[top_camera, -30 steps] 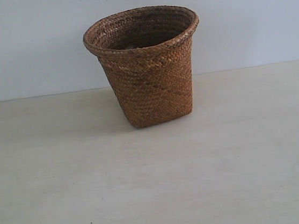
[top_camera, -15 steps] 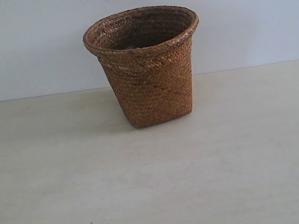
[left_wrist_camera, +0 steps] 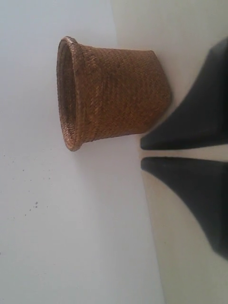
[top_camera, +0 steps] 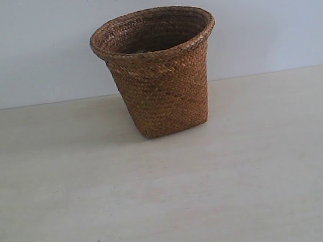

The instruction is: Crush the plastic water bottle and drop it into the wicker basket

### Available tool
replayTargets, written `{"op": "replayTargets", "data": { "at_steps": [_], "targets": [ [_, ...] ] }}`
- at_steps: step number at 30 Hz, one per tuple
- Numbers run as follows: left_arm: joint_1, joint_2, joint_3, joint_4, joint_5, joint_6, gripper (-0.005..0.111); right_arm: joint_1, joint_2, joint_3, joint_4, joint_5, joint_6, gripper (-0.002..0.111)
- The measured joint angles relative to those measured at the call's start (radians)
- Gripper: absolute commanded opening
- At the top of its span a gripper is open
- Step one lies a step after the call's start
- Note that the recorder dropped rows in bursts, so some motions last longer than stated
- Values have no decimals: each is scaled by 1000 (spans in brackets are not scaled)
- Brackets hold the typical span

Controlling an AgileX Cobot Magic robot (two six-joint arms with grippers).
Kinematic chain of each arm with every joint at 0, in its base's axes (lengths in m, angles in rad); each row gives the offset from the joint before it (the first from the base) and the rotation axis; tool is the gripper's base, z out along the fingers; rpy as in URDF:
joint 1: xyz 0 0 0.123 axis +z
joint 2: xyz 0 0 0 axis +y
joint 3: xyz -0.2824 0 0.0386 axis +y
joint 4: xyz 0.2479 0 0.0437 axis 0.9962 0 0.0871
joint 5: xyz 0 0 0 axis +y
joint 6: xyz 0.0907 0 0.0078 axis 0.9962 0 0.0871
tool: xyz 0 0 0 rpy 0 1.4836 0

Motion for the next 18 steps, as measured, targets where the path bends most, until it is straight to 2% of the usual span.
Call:
{"op": "replayTargets", "data": {
  "at_steps": [7, 18],
  "targets": [
    [18, -9, 36, 0, 21, 2, 4, 0, 0, 0, 0, 0, 2, 0],
    [212, -82, 71, -12, 27, -30, 4, 0, 0, 0, 0, 0, 2, 0]
  ]
}}
